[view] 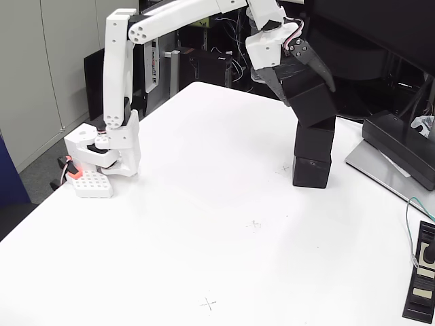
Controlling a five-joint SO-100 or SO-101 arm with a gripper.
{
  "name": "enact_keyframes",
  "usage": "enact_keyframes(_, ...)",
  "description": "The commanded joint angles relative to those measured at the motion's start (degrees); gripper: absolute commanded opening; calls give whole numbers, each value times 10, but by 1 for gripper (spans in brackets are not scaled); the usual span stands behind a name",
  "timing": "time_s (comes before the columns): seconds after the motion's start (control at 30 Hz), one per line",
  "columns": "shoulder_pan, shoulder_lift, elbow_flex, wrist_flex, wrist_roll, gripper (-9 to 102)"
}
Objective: Stack the 3 blocks
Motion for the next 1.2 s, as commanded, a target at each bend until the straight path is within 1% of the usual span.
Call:
enact_keyframes(0.0,-1,-5,-11,-8,2,0)
enact_keyframes(0.33,-1,-10,-11,-8,1,0)
enact_keyframes(0.4,-1,-9,-11,-8,3,2)
enact_keyframes(0.87,0,-7,-10,-1,-4,33)
enact_keyframes(1.03,0,-7,-10,-1,-4,41)
enact_keyframes(1.17,0,-7,-9,-1,-4,43)
